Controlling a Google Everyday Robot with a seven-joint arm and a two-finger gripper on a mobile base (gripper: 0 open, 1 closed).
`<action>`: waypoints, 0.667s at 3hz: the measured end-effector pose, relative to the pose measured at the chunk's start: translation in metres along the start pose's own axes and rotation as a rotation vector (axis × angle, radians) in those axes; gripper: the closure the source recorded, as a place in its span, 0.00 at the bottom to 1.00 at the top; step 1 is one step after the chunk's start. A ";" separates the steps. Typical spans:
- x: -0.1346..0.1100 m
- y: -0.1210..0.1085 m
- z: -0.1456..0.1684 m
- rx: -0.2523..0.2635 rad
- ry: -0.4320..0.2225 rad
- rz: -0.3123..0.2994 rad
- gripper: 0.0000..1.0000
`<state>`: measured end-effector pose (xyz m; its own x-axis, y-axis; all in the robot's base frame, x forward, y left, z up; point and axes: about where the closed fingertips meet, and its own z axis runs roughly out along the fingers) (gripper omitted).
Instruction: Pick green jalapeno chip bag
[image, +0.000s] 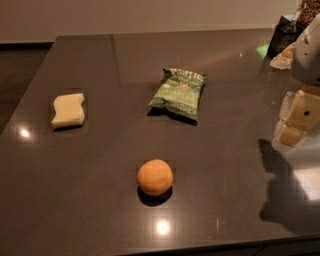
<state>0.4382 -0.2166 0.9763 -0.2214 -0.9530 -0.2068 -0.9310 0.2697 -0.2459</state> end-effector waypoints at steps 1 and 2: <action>0.000 0.000 0.000 0.002 0.000 0.000 0.00; -0.010 -0.022 0.010 -0.003 -0.046 0.008 0.00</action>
Offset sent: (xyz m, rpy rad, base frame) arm 0.0684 0.0116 -0.0110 0.1262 -0.0018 0.0110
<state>0.4635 -0.2114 0.9738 -0.2154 -0.9435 -0.2517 -0.9301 0.2768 -0.2416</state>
